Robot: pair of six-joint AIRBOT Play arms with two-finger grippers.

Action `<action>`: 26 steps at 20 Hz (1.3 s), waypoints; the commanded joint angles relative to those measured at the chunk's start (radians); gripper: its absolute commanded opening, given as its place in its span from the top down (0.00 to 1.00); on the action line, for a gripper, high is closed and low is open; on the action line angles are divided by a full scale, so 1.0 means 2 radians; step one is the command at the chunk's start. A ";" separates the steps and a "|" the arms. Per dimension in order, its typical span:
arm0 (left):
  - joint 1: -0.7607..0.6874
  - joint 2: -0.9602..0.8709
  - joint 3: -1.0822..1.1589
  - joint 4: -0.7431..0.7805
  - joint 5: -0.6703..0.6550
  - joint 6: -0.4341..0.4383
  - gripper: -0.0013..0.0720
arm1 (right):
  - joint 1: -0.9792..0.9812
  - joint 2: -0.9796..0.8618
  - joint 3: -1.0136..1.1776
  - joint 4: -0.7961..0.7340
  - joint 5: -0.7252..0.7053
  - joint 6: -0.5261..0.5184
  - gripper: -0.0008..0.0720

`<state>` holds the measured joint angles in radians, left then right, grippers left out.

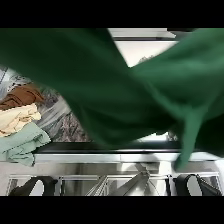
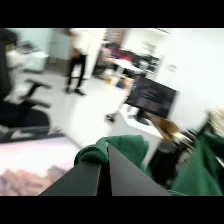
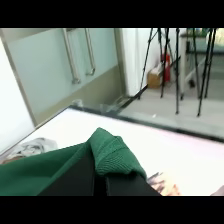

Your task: Fold the shirts.

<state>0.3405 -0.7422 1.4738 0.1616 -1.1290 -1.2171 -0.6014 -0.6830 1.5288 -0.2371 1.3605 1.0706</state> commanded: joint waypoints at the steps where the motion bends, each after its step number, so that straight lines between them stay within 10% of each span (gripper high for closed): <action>1: -0.003 0.022 -0.182 0.063 0.082 -0.021 0.95 | 0.047 -0.046 -0.071 0.004 0.002 -0.010 0.96; 9: -0.140 -0.197 -0.283 0.063 0.263 0.093 0.91 | 0.239 -0.352 -0.165 -0.096 -0.198 -0.066 0.92; 11: -0.144 -0.262 -0.236 0.064 0.247 0.107 0.04 | 0.226 -0.414 -0.142 -0.076 -0.195 -0.067 0.24; 15: -0.085 -0.336 -0.114 0.123 0.077 0.105 0.02 | 0.152 -0.422 -0.107 -0.100 -0.121 -0.066 0.19; 19: -0.013 -0.345 -0.084 0.273 -0.068 0.013 0.02 | 0.058 -0.399 -0.113 -0.259 -0.038 -0.034 0.19; 26: 0.005 -0.322 -0.261 0.324 -0.088 0.001 0.02 | 0.047 -0.476 -0.176 -0.355 -0.062 -0.055 0.10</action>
<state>0.3473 -1.3964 1.0676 0.7628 -1.2709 -1.1976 -0.5171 -1.5612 1.2079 -0.8757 1.2304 0.9928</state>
